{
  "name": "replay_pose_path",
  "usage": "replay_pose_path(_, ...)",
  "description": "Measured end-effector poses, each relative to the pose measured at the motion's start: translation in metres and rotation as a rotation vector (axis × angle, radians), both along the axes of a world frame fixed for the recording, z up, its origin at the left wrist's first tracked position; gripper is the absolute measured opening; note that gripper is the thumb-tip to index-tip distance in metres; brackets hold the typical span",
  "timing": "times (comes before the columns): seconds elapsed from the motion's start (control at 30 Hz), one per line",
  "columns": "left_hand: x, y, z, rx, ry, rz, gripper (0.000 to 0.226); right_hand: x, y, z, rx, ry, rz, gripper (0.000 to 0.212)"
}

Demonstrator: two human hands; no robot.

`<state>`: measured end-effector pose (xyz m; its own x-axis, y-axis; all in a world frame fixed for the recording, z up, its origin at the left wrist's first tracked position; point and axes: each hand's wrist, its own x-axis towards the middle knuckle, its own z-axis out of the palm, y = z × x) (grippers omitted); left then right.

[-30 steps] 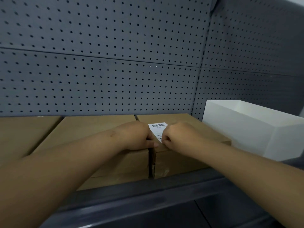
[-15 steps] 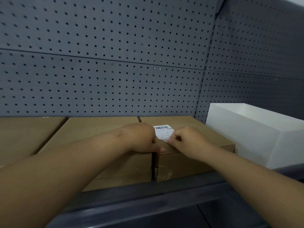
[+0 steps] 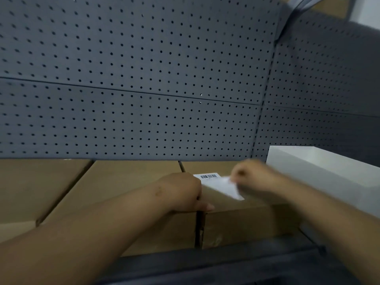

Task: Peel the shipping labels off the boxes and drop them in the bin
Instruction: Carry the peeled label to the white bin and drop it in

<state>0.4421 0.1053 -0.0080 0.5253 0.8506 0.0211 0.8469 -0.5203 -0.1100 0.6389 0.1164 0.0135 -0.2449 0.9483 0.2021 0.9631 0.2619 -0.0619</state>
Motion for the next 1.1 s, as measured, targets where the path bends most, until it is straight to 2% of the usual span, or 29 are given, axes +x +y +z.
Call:
replay_pose_path(0.07,0.000,0.000,-0.001,-0.003,0.026,-0.001,0.058,0.016,0.017,0.023,0.268,-0.014,-0.212,0.022)
replay_pose_path(0.13,0.000,0.001,-0.002,-0.001,0.001,0.009,0.059,0.003,0.025,0.027,0.413,-0.040,-0.219,0.025)
replay_pose_path(0.27,-0.002,-0.002,-0.004,-0.002,-0.036,0.024,0.057,-0.021,0.017,0.038,0.198,0.022,-0.152,0.015)
replay_pose_path(0.47,0.000,-0.001,-0.001,-0.004,-0.005,0.040,0.059,-0.014,0.006,0.030,-0.054,0.106,0.040,0.011)
replay_pose_path(0.5,0.000,-0.001,-0.001,-0.006,-0.004,0.037,0.059,-0.004,0.014,0.033,0.016,0.156,-0.047,0.015)
replay_pose_path(0.6,0.000,-0.001,-0.002,-0.021,-0.033,0.036,0.060,0.031,0.023,0.052,0.570,0.227,-0.507,0.026)
replay_pose_path(0.63,-0.001,-0.001,-0.001,-0.032,-0.051,0.037,0.059,0.033,0.022,0.056,0.652,0.247,-0.521,0.025)
replay_pose_path(0.73,-0.004,0.001,0.007,-0.091,-0.110,0.077,0.053,0.014,0.014,0.062,0.578,0.267,-0.239,0.020)
replay_pose_path(0.8,-0.007,0.002,0.015,-0.064,-0.238,0.156,0.051,0.000,0.005,0.059,0.520,0.222,-0.107,0.018)
replay_pose_path(0.87,-0.013,0.004,0.023,0.121,-0.466,0.230,0.051,-0.006,0.000,0.055,0.471,0.227,-0.022,0.016)
replay_pose_path(0.93,-0.019,0.007,0.024,0.304,-0.646,0.203,0.070,-0.012,-0.003,0.048,0.426,0.283,0.042,0.013)
replay_pose_path(1.0,-0.023,0.012,0.025,0.339,-0.702,0.100,0.084,-0.019,-0.006,0.041,0.399,0.294,0.090,0.012)
replay_pose_path(1.1,-0.026,0.018,0.025,0.280,-0.691,0.033,0.079,-0.029,-0.008,0.034,0.393,0.314,0.157,0.012)
